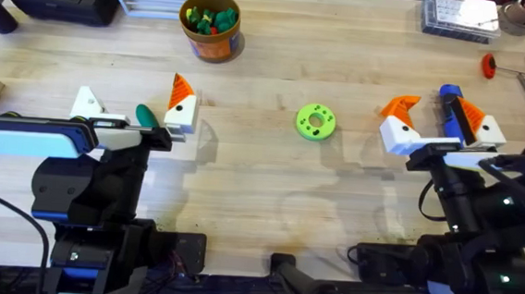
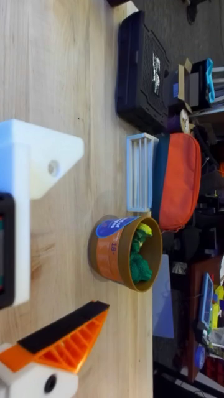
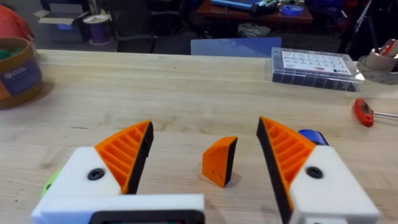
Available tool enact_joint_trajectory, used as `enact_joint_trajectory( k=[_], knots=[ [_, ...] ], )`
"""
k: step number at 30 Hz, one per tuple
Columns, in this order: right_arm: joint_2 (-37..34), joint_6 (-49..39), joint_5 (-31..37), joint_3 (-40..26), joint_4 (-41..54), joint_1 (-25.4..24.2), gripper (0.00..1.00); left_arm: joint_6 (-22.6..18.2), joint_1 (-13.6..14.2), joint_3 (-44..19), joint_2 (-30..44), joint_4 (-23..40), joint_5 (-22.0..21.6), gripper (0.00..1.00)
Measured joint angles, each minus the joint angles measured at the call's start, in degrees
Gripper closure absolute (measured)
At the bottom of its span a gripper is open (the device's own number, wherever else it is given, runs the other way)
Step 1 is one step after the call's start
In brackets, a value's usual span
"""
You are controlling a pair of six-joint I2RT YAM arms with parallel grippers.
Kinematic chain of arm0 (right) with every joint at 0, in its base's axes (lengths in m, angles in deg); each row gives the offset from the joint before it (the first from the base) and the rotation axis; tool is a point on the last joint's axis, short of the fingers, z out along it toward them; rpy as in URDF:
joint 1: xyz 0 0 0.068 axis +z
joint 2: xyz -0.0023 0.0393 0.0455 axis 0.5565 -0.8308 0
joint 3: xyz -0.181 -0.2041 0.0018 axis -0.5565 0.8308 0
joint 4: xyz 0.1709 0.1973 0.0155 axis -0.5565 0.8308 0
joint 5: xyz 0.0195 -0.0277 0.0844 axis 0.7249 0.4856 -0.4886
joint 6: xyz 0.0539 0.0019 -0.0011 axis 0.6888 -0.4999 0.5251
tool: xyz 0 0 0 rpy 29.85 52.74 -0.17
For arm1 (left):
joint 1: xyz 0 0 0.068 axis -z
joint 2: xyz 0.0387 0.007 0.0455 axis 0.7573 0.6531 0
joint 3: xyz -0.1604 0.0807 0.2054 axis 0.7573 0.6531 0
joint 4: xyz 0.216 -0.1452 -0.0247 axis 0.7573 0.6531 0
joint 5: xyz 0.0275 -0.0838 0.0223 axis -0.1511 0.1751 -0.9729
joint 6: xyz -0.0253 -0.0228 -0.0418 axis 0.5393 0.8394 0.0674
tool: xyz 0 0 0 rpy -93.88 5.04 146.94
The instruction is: Pick up the gripper from the table and insert it into the empty holder that is missing its gripper. Then pick up a screw, insert it into the mounting hole, and use the screwdriver to tighten it. Finally, clean up the table by picking up the vegetable and placing it into the bucket.
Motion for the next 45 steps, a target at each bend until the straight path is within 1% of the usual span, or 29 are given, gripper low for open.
enact_joint_trajectory(
  k=[13, 14, 16, 18, 21, 24, 26, 28, 29, 32, 34, 37, 38, 39, 40, 43, 44, 45],
  knots=[
    [0.00, -0.11, 0.35, -0.20, 1.20, 0.00, 0.009, 0.02, 0.00, -0.10, 0.00, 0.20, 0.13, 0.015],
    [0.00, 0.11, 0.35, -0.51, 2.15, 0.00, 0.009, 0.02, 0.00, -0.33, 0.00, 0.94, 0.11, 0.015],
    [-0.26, 1.14, 0.04, -3.42, 7.87, 0.00, 0.009, 0.40, 0.00, -2.01, 0.04, 4.78, -0.27, 0.015],
    [-1.52, 2.08, -0.21, -7.50, 16.50, 0.00, 0.009, 1.40, 0.02, -6.06, 0.89, 9.76, -1.73, 0.015],
    [-6.47, 2.93, -0.28, -16.07, 27.38, 0.00, 0.007, 2.86, 0.02, -16.64, 4.77, 17.72, -4.40, 0.015],
    [-13.02, 3.23, -0.42, -26.72, 36.46, 0.00, 0.007, 3.48, 0.02, -29.08, 11.37, 28.51, -6.83, 0.015],
    [-18.35, 3.34, -0.45, -34.52, 42.97, 0.00, 0.007, 3.77, 0.02, -36.92, 17.23, 36.24, -8.45, 0.015],
    [-23.19, 3.36, -0.44, -40.64, 47.60, 0.00, 0.007, 3.94, 0.02, -42.38, 23.05, 41.14, -9.67, 0.015],
    [-25.89, 3.37, -0.45, -43.75, 50.18, 0.00, 0.007, 4.04, 0.02, -44.17, 25.74, 42.44, -10.03, 0.016],
    [-31.22, 3.37, -0.44, -48.77, 53.56, 0.00, 0.007, 4.12, 0.02, -46.86, 32.39, 43.40, -10.43, 0.015],
    [-33.52, 3.36, -0.44, -50.04, 53.93, 0.00, 0.007, 4.13, 0.02, -47.00, 35.37, 44.33, -10.45, 0.015],
    [-34.98, 3.35, -0.44, -50.18, 54.38, 0.00, 0.008, 4.11, 0.02, -46.99, 38.41, 44.83, -10.45, 0.015],
    [-35.12, 3.36, -0.44, -50.18, 54.45, 0.00, 0.009, 4.22, 0.02, -46.99, 39.18, 44.83, -10.45, 0.039],
    [-35.19, 3.35, -0.44, -50.18, 54.47, 0.00, 0.008, 4.36, 0.02, -46.99, 39.69, 44.82, -10.48, 0.200],
    [-35.19, 3.37, -0.44, -50.18, 54.49, 0.00, 0.008, 4.37, 0.02, -46.99, 39.89, 44.79, -10.53, 0.328],
    [-35.19, 3.37, -0.44, -50.18, 54.51, 0.00, 0.008, 4.37, 0.02, -46.99, 40.23, 44.87, -11.20, 0.803],
    [-35.19, 3.37, -0.44, -50.21, 54.51, 0.00, 0.008, 4.20, 0.02, -46.99, 40.39, 44.96, -11.44, 0.920],
    [-35.19, 3.35, -0.44, -50.21, 54.59, 0.00, 0.007, 4.16, 0.05, -46.99, 40.39, 45.03, -11.66, 0.814]
  ],
)
